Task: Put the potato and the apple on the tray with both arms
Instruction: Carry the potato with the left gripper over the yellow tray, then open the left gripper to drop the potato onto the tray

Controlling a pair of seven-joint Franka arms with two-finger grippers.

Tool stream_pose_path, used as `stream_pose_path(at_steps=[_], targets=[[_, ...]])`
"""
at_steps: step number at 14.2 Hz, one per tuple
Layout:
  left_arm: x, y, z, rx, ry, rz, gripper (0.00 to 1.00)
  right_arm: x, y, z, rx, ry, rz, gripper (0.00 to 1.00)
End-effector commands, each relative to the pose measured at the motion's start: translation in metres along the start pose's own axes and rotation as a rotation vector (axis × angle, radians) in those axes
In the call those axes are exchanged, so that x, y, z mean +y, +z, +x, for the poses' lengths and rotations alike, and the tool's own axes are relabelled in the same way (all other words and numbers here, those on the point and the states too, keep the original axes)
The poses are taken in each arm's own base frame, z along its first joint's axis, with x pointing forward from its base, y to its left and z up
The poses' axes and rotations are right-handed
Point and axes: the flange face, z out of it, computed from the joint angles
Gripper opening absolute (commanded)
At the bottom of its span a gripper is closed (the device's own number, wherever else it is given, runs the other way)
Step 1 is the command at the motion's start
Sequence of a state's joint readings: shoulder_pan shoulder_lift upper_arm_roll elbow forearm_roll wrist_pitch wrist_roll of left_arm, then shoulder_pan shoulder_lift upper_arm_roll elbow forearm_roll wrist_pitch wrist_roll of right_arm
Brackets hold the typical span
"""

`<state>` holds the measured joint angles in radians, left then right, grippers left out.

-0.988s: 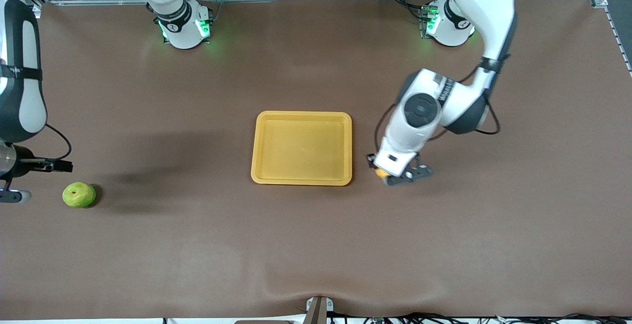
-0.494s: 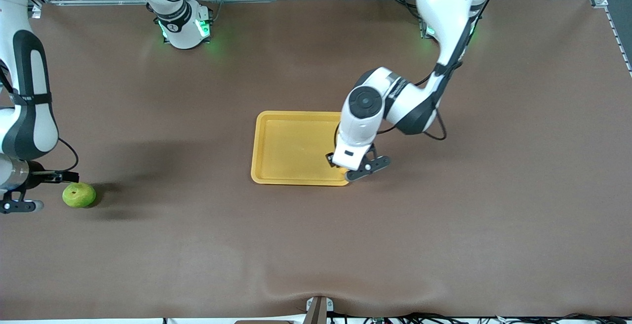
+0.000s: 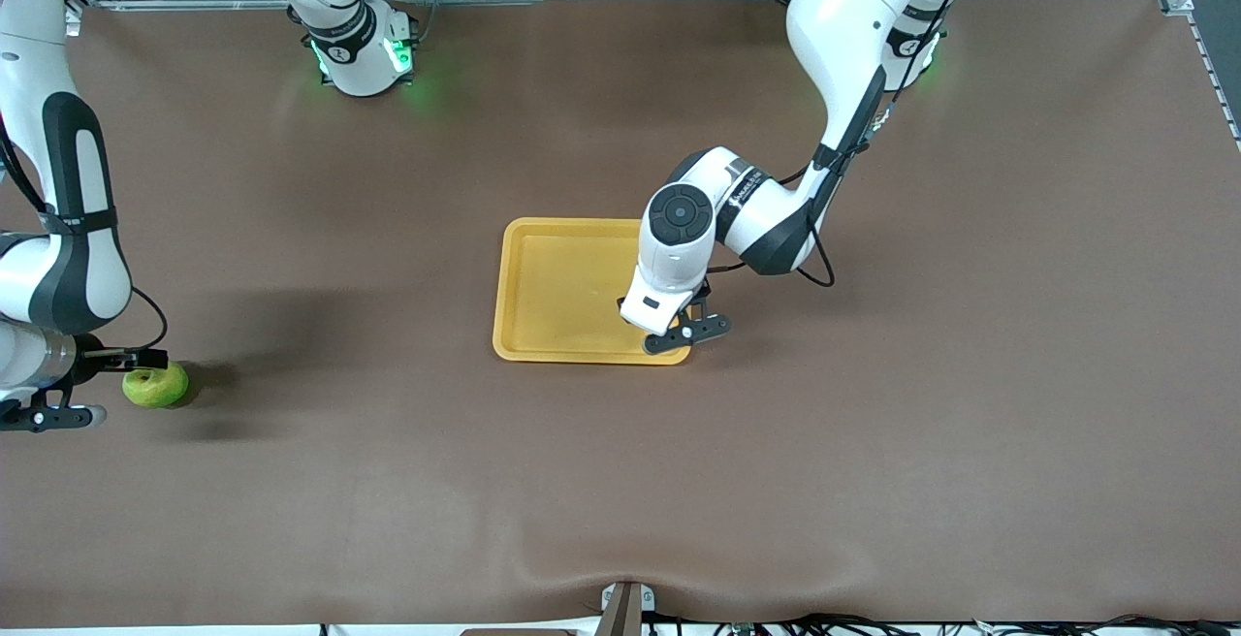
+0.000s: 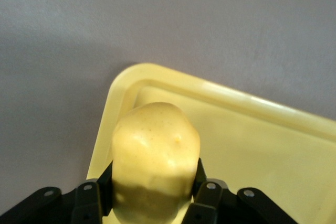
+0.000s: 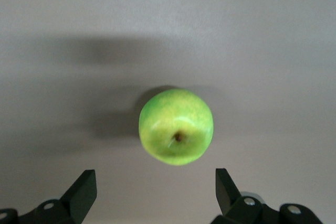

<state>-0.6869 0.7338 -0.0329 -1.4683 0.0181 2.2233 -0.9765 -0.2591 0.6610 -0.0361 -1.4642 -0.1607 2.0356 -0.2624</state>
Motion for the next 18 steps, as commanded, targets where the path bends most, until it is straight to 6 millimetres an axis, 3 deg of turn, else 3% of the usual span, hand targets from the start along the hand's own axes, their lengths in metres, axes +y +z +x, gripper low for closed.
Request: stream_pose_path(at_steps=[1, 4, 5, 6, 7, 10, 13, 17, 18], targets=[[0.003, 0.017, -0.010, -0.039, 0.039, 0.046, 0.42, 0.018, 0.022, 0.006, 0.022, -0.052, -0.012, 1.00], [-0.006, 0.029, -0.015, -0.084, 0.075, 0.105, 0.45, 0.015, 0.031, 0.007, 0.014, -0.054, -0.006, 1.00], [-0.005, 0.029, -0.016, -0.087, 0.079, 0.107, 0.53, 0.015, 0.037, 0.009, 0.017, -0.056, -0.006, 1.00], [-0.005, 0.029, -0.016, -0.087, 0.079, 0.107, 0.83, 0.015, 0.038, 0.011, 0.033, -0.059, -0.012, 1.00], [-0.005, 0.028, -0.015, -0.087, 0.077, 0.105, 1.00, 0.015, 0.039, 0.011, 0.033, -0.060, -0.013, 1.00], [-0.004, 0.013, -0.013, -0.084, 0.068, 0.100, 1.00, 0.014, 0.050, 0.011, 0.022, -0.062, -0.007, 1.00], [-0.017, -0.034, 0.001, -0.080, 0.049, 0.108, 1.00, 0.020, 0.054, 0.010, 0.032, -0.048, -0.001, 1.00], [-0.081, -0.115, 0.065, -0.069, -0.009, 0.093, 1.00, 0.027, 0.072, 0.008, 0.027, -0.043, 0.001, 1.00], [-0.101, -0.126, 0.082, -0.077, -0.018, 0.093, 1.00, 0.031, 0.078, 0.006, 0.024, -0.032, 0.010, 1.00]])
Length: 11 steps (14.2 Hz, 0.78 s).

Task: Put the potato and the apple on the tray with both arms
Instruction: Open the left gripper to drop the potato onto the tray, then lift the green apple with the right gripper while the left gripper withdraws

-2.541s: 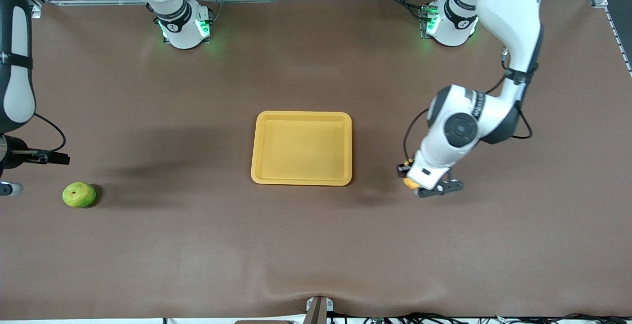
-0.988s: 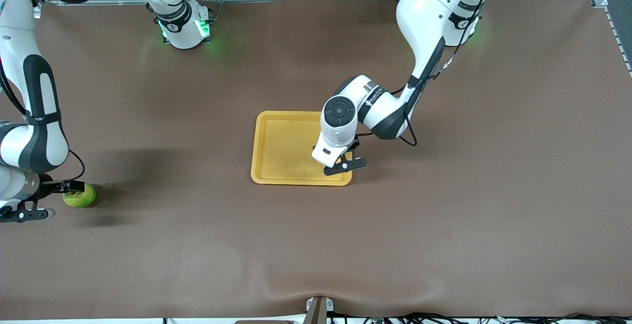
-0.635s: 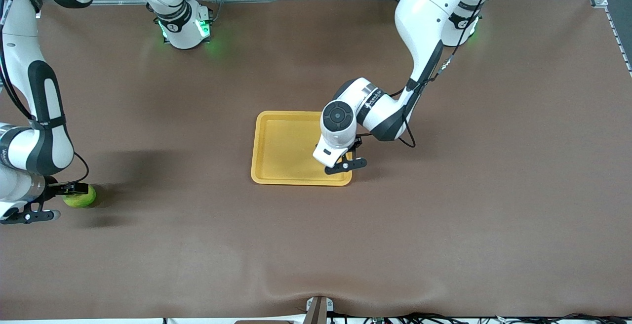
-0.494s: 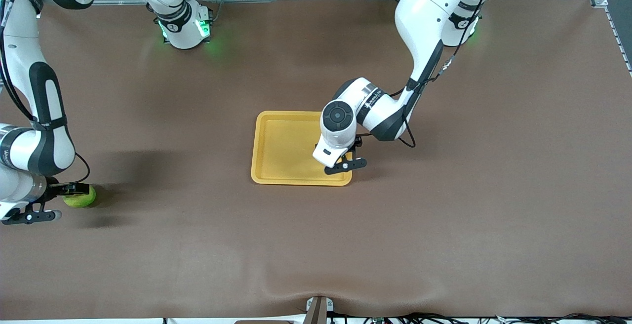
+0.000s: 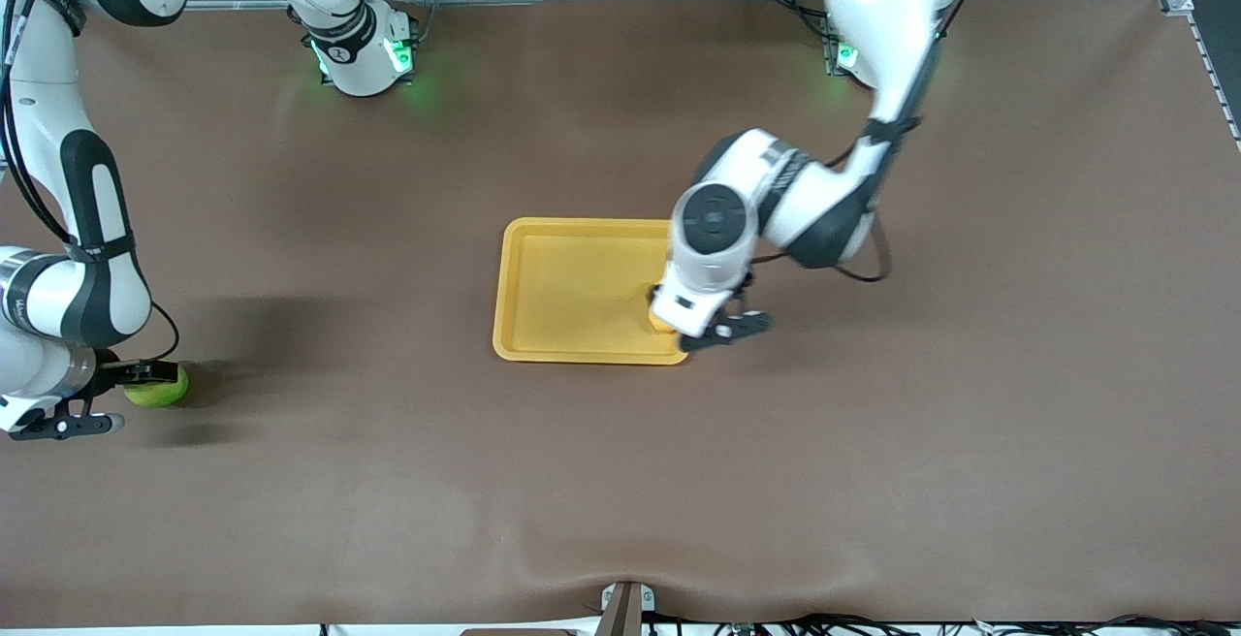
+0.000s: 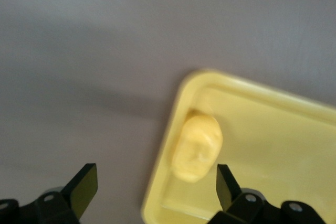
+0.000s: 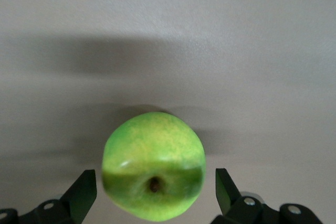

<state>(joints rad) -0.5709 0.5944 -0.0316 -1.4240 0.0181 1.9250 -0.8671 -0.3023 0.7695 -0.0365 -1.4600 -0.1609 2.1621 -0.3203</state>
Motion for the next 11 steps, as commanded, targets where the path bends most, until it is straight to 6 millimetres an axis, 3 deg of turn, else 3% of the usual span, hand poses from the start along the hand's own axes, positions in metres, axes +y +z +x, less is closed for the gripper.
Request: stream_pose_path(at_steps=[1, 5, 6, 8, 9, 11], targets=[[-0.062, -0.038, 0.037, -0.021, -0.007, 0.007, 1.00, 0.012, 0.011, 0.000, 0.009, 0.008, 0.013, 1.00], [-0.148, -0.071, 0.087, -0.025, -0.009, 0.014, 1.00, 0.014, 0.019, -0.001, 0.028, 0.033, 0.033, 1.00], [-0.176, -0.083, 0.098, -0.031, 0.001, 0.014, 1.00, 0.014, 0.019, -0.001, 0.027, 0.038, 0.036, 0.75], [-0.219, -0.095, 0.113, -0.050, 0.052, 0.015, 1.00, 0.012, 0.015, 0.000, 0.035, 0.063, 0.069, 0.13], [-0.235, -0.100, 0.116, -0.061, 0.068, 0.017, 1.00, 0.012, 0.012, 0.002, 0.047, 0.077, 0.094, 0.00], [-0.256, -0.113, 0.115, -0.055, 0.080, 0.011, 1.00, 0.004, 0.002, 0.005, 0.020, 0.069, 0.108, 0.00]])
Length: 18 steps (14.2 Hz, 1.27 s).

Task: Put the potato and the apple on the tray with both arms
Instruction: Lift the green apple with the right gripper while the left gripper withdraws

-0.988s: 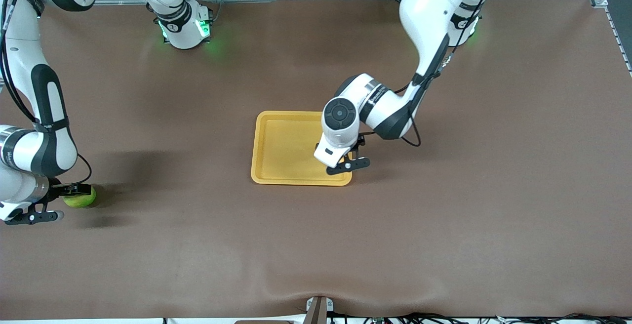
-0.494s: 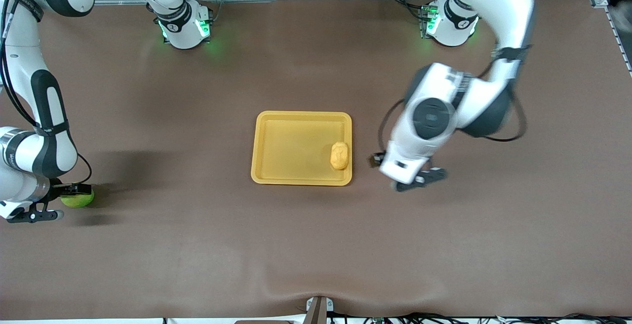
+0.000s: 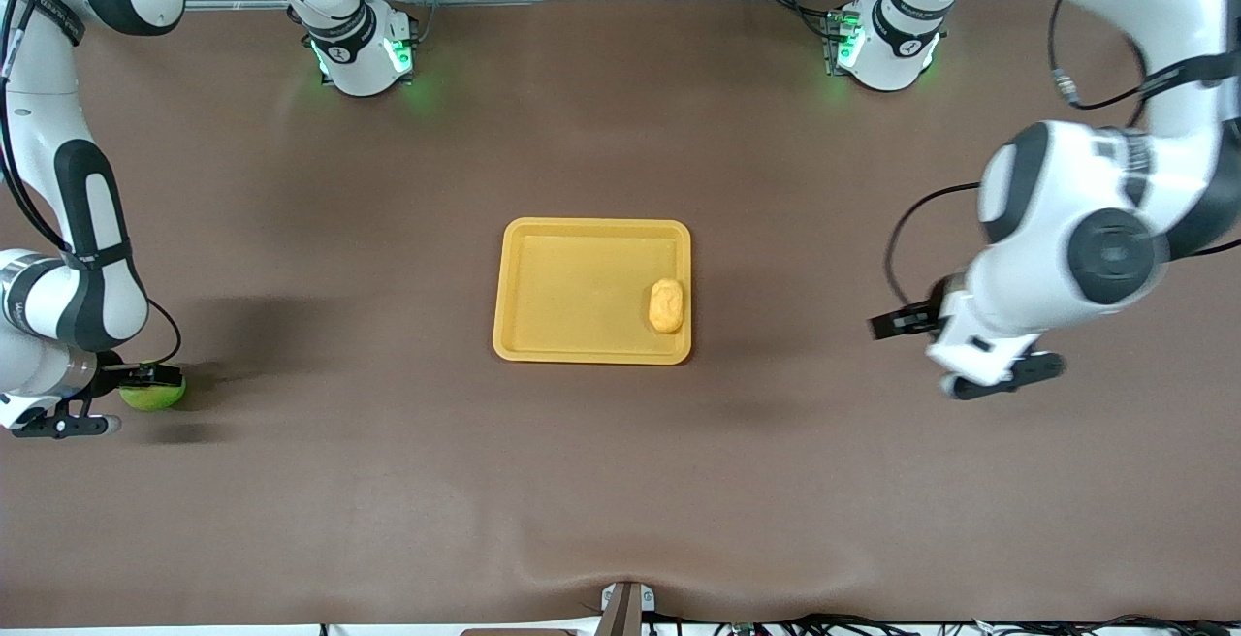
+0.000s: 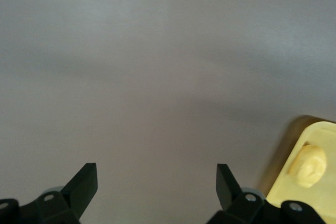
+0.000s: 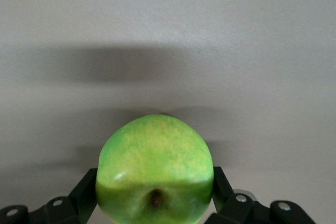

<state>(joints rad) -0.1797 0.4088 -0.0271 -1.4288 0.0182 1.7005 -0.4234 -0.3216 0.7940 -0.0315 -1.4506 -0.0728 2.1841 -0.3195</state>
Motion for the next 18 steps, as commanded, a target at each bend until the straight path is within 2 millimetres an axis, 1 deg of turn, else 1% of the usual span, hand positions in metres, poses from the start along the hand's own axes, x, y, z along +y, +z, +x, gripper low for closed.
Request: stream_pose_path(at_steps=[1, 2, 4, 6, 7, 8, 9, 10, 11, 13, 15, 16, 18], targets=[[-0.018, -0.017, -0.021, 0.005, 0.035, 0.020, 1.00, -0.002, -0.021, 0.006, -0.039, 0.005, 0.044, 0.00], [-0.023, -0.019, -0.030, 0.006, 0.043, 0.029, 1.00, -0.001, -0.033, 0.008, -0.058, 0.000, 0.050, 0.00], [-0.034, -0.023, -0.047, 0.010, 0.078, 0.037, 1.00, -0.007, -0.047, 0.009, -0.092, -0.011, 0.063, 0.00], [-0.043, -0.043, -0.062, 0.038, 0.165, 0.029, 1.00, -0.023, -0.059, 0.012, -0.103, -0.033, 0.076, 0.00], [-0.051, -0.055, -0.065, 0.054, 0.189, 0.024, 1.00, -0.030, -0.062, 0.012, -0.114, -0.041, 0.087, 0.00], [-0.064, -0.066, -0.066, 0.070, 0.194, 0.018, 1.00, -0.037, -0.066, 0.011, -0.131, -0.054, 0.101, 0.00], [-0.069, -0.072, -0.071, 0.081, 0.205, 0.016, 1.00, -0.038, -0.074, 0.008, -0.139, -0.054, 0.110, 0.00], [-0.080, -0.090, -0.085, 0.100, 0.223, 0.014, 1.00, -0.046, -0.077, 0.008, -0.149, -0.064, 0.118, 0.00], [-0.091, -0.100, -0.091, 0.112, 0.241, 0.011, 1.00, -0.054, -0.086, 0.008, -0.152, -0.074, 0.126, 0.00], [-0.096, -0.111, -0.106, 0.123, 0.252, 0.011, 1.00, -0.073, -0.088, 0.011, -0.158, -0.094, 0.138, 0.00], [-0.094, -0.115, -0.112, 0.124, 0.272, 0.013, 1.00, -0.093, -0.088, 0.016, -0.158, -0.119, 0.138, 0.00], [-0.097, -0.120, -0.114, 0.119, 0.310, 0.017, 1.00, -0.108, -0.089, 0.019, -0.160, -0.120, 0.139, 0.00], [-0.101, -0.141, -0.132, 0.131, 0.385, 0.024, 1.00, -0.143, -0.098, 0.024, -0.165, -0.059, 0.128, 0.00]])
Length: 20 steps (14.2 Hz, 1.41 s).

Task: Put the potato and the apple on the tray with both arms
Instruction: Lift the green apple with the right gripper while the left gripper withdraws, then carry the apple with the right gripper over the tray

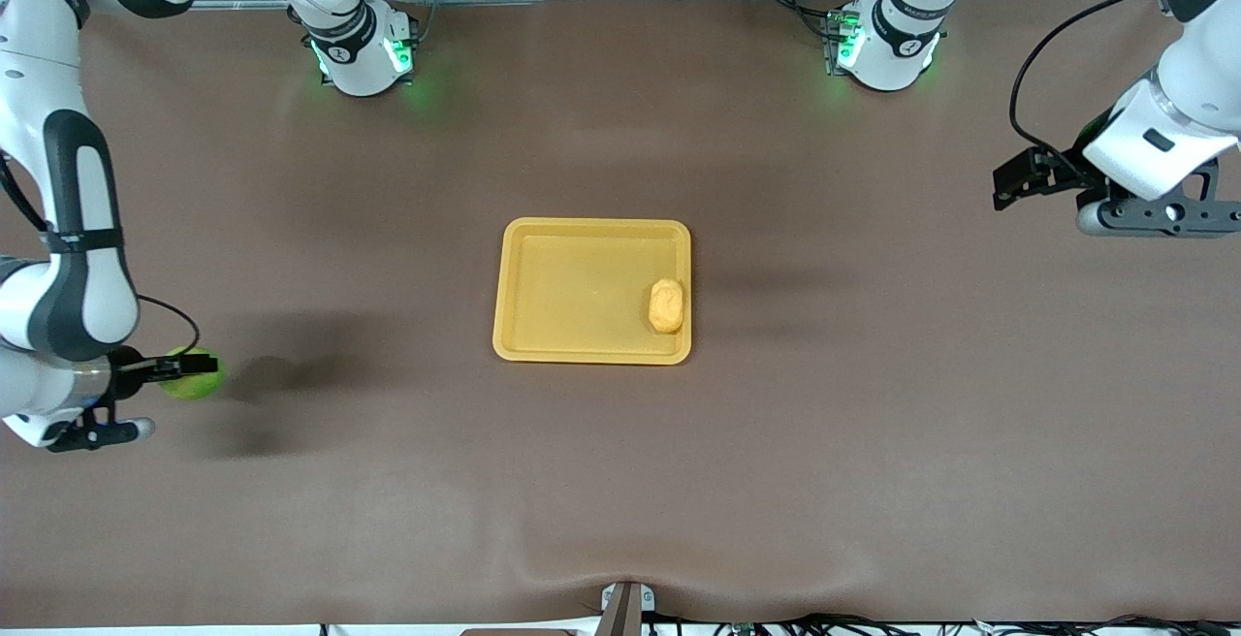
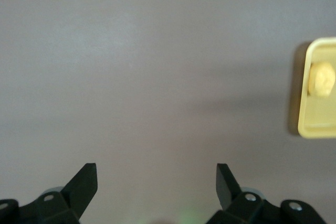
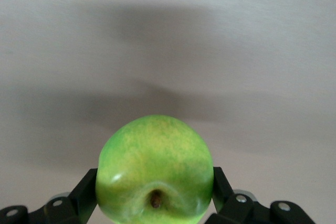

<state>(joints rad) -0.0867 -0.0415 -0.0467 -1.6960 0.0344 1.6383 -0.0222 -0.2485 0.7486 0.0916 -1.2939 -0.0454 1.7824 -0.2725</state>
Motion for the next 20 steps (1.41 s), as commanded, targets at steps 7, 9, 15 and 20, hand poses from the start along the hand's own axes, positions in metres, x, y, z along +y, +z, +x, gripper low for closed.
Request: stream_pose_path(at_steps=[7, 9, 15, 20], targets=[[-0.005, -0.022, -0.027, -0.025, 0.063, 0.026, 1.00, -0.153, -0.022, 0.010, -0.044, 0.142, -0.033, 0.00], [-0.009, -0.032, -0.026, -0.007, 0.056, 0.020, 1.00, -0.183, -0.020, 0.010, -0.059, 0.165, -0.032, 0.00], [-0.011, -0.031, -0.033, -0.067, 0.058, 0.014, 1.00, -0.282, -0.016, 0.003, -0.079, 0.322, 0.035, 0.00], [-0.029, -0.031, -0.034, -0.078, 0.006, -0.009, 1.00, -0.344, -0.001, -0.001, -0.071, 0.377, 0.092, 0.00]])
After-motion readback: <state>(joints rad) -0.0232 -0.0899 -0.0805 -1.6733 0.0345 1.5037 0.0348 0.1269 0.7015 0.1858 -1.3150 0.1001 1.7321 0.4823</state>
